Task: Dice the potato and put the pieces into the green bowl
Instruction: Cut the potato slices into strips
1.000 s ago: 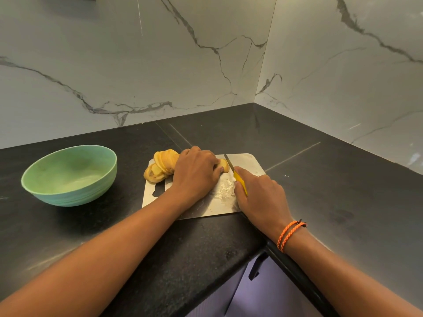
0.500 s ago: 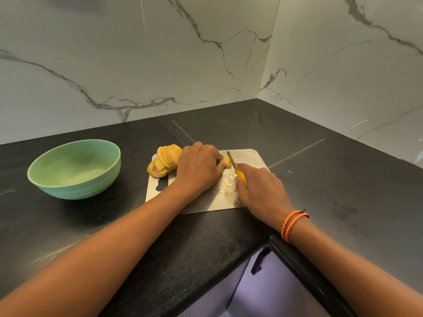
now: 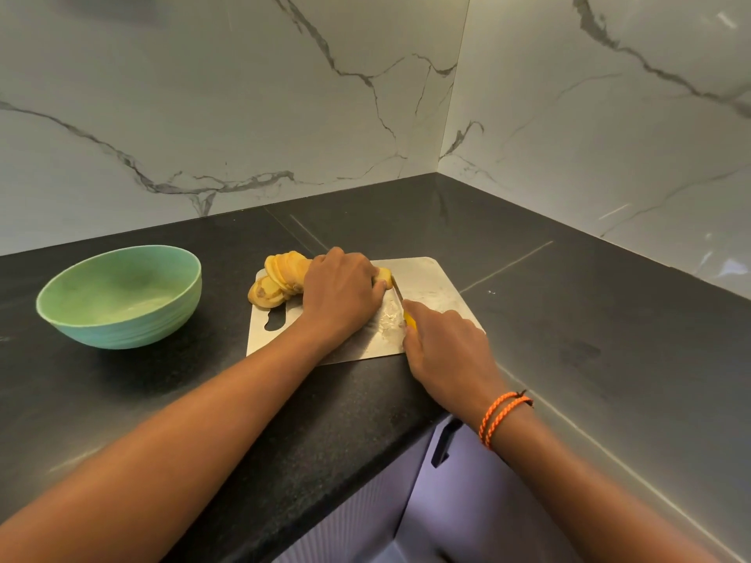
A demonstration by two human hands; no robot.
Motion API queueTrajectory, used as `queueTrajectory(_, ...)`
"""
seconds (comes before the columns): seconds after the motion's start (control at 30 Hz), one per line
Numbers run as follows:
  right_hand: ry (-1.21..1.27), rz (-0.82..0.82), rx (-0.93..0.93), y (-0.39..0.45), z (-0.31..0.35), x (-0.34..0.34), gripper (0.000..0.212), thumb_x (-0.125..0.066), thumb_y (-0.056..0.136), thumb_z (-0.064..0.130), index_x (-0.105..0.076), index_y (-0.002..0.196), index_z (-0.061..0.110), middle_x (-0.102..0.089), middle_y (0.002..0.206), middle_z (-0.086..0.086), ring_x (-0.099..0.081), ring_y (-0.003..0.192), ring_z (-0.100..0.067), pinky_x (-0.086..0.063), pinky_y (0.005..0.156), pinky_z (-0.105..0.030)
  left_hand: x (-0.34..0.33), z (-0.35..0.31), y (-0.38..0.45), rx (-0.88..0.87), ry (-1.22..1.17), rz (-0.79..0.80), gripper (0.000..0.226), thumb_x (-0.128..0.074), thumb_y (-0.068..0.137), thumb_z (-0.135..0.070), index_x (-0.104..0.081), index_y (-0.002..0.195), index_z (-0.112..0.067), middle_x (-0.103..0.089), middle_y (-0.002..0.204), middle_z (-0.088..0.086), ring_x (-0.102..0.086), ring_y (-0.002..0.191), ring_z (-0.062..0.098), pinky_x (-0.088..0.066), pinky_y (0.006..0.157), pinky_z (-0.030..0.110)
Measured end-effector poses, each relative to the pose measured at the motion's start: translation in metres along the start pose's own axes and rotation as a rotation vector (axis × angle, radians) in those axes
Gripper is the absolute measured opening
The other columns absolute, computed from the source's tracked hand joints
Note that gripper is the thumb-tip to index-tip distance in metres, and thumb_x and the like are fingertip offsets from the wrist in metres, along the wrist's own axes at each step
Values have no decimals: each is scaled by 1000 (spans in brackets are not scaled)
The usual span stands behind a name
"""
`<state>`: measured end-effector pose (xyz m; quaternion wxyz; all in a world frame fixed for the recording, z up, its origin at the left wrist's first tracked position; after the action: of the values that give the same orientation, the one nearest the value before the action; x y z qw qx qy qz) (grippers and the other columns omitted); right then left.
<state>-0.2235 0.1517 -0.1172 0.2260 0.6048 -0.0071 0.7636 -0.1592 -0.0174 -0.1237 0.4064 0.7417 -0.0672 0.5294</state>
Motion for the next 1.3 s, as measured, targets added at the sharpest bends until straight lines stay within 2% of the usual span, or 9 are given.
queueTrajectory(0.2, 101, -47, -7, -20, 2, 11, 42, -41, 107, 36, -49, 147, 27, -69, 118, -4, -61, 101, -22, -49, 79, -37, 4, 1, -1, 12, -52, 3, 35, -60, 99, -52, -83, 104, -26, -76, 98, -7, -56, 85, 13, -39, 71, 30)
queueTrajectory(0.5, 134, -206, -78, 29, -11, 15, 43, -48, 103, 32, -54, 145, 30, -73, 100, -6, -64, 94, -32, -38, 69, -36, 13, 3, -4, 32, -90, -15, 28, -64, 97, -49, -80, 96, -27, -74, 91, -8, -62, 81, 12, -39, 68, 27)
queueTrajectory(0.6, 173, -240, -96, 31, -16, 12, 42, -50, 101, 32, -57, 142, 29, -73, 92, -6, -65, 88, -31, -48, 71, -39, 17, 2, 4, 10, -147, 10, 29, -65, 99, -42, -62, 124, -27, -70, 113, -4, -64, 97, 17, -46, 75, 31)
queueTrajectory(0.7, 154, -257, -120, 30, -18, 7, 42, -49, 102, 32, -56, 143, 29, -74, 102, -9, -66, 94, -34, -52, 75, -42, 3, -8, 9, -98, -100, 178, 51, -52, 107, -40, -41, 156, -31, -49, 155, -2, -52, 133, 24, -46, 101, 42)
queueTrajectory(0.77, 137, -265, -130, 30, -18, 7, 42, -49, 102, 32, -56, 144, 28, -73, 107, -10, -66, 98, -34, -51, 76, -42, -7, -10, 8, -152, -66, 277, 56, -44, 111, -39, -30, 164, -32, -37, 166, -4, -44, 144, 25, -42, 110, 46)
queueTrajectory(0.9, 140, -272, -165, 31, -21, 8, 36, -48, 102, 30, -61, 136, 24, -73, 103, -10, -65, 94, -34, -49, 72, -41, -12, -11, 20, -168, -68, 360, 47, -48, 110, -36, -46, 157, -30, -46, 157, -4, -48, 137, 26, -45, 103, 46)
queueTrajectory(1.07, 128, -271, -183, 31, -22, 8, 41, -47, 103, 30, -58, 141, 25, -73, 106, -10, -66, 95, -33, -49, 73, -40, -8, -9, 57, -109, -151, 448, 28, -72, 98, -36, -74, 126, -31, -69, 124, -6, -63, 108, 21, -57, 90, 42)
queueTrajectory(1.2, 136, -291, -198, 32, -24, 8, 39, -48, 103, 29, -59, 139, 22, -74, 103, -9, -67, 89, -31, -56, 73, -42, -11, -8, 62, -138, -198, 495, 23, -70, 100, -30, -71, 122, -24, -65, 118, -6, -60, 104, 17, -51, 80, 32)
queueTrajectory(1.3, 144, -306, -205, 32, -25, 8, 39, -49, 102, 29, -60, 139, 22, -74, 98, -8, -68, 84, -29, -58, 71, -43, -6, -2, 61, -183, -213, 419, 25, -68, 101, -28, -66, 126, -26, -58, 124, -6, -56, 111, 18, -46, 84, 35)
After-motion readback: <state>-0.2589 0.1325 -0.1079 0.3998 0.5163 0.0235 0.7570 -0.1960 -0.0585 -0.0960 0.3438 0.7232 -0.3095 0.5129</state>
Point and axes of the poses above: each hand's wrist, its own y-axis towards the middle knuckle, its own x-axis out of the back of the hand, z = x × y, the point moved 7 cm from there along y, towards the middle knuckle
